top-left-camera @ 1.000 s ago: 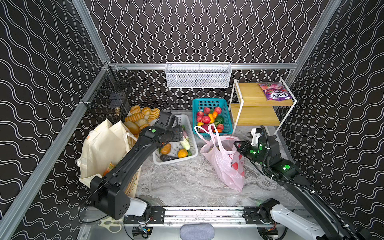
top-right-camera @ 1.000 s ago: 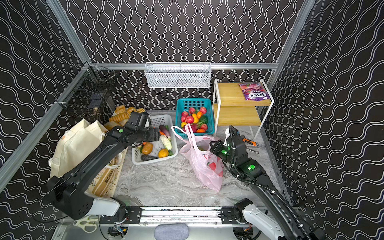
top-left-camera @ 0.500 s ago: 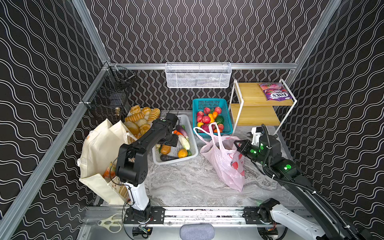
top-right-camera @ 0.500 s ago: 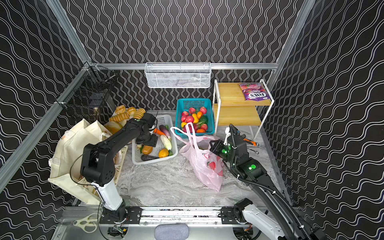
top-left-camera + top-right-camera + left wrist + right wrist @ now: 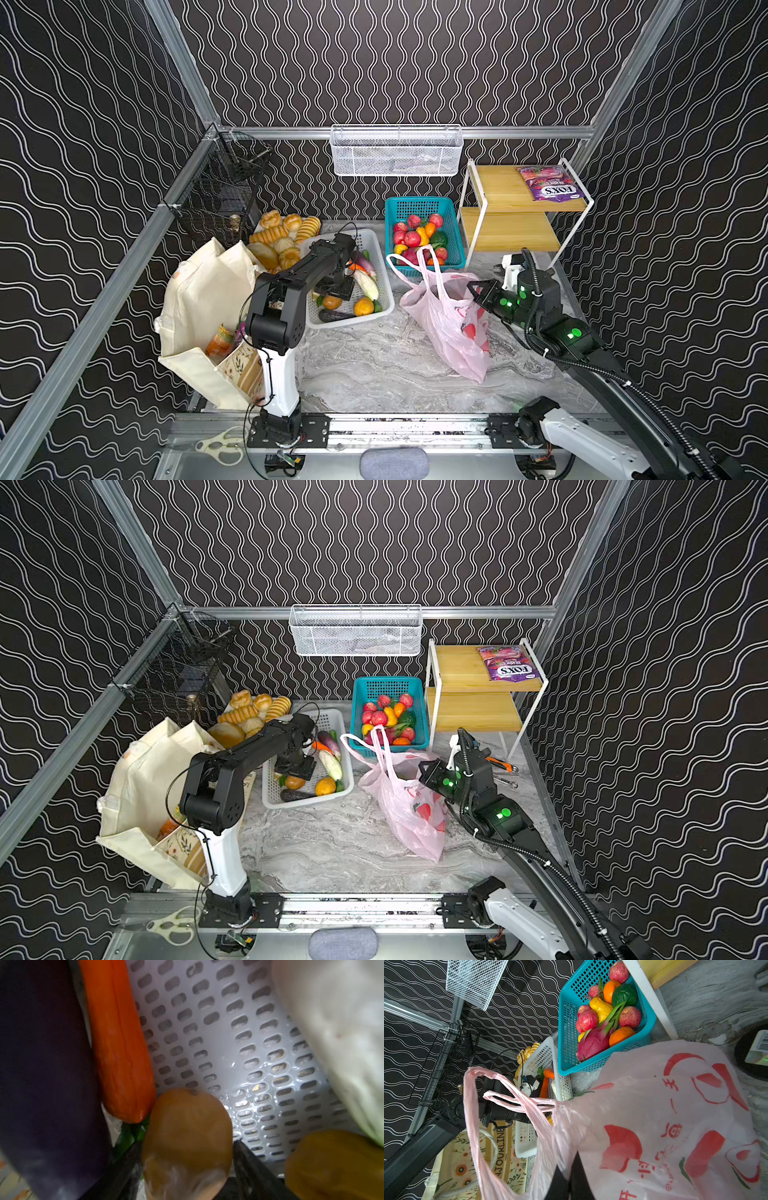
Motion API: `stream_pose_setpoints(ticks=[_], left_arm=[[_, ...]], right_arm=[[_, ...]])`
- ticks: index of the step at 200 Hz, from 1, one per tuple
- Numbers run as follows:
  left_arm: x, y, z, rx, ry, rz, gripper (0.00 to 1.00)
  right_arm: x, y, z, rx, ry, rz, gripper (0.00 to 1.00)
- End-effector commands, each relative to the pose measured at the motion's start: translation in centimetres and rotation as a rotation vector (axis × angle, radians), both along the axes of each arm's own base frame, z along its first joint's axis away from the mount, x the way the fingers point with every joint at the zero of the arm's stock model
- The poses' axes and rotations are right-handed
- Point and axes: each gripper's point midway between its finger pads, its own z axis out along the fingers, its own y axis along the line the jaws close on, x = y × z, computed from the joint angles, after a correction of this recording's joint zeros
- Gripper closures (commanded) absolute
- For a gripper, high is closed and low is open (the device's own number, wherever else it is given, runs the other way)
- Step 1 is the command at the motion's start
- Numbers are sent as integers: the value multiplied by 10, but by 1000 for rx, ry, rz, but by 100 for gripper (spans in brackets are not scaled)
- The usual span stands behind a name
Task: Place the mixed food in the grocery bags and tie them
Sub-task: 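Lower the left gripper into the white basket and grasp the brown potato, then carry the potato over the pink bag and drop it in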
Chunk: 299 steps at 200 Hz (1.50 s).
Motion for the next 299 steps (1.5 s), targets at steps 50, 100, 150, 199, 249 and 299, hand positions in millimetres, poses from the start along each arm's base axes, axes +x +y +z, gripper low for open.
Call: stream_pose_setpoints(ticks=[50,100,150,199,249,299], left_arm=[[-5,-9,24,-60,7,-26,43],[-5,-39,108,-290,-193,-67,44],[-29,-102,172,-764,-285,-83,45],[-71,-150,189,-1067,-190,-104,48],[-110,-185,166,-1048,-104,-159,49],[-93,-217,187,-1136,-279,-180,50]], right_arm=[[2,2,5,14,-13,2,100],[2,2,4,18,-12,3,100],[3,3,4,27,-14,2,100],[4,6,5,34,-13,14,100],[4,7,6,48,-17,12,100],[4,11,8,53,-20,32,100]])
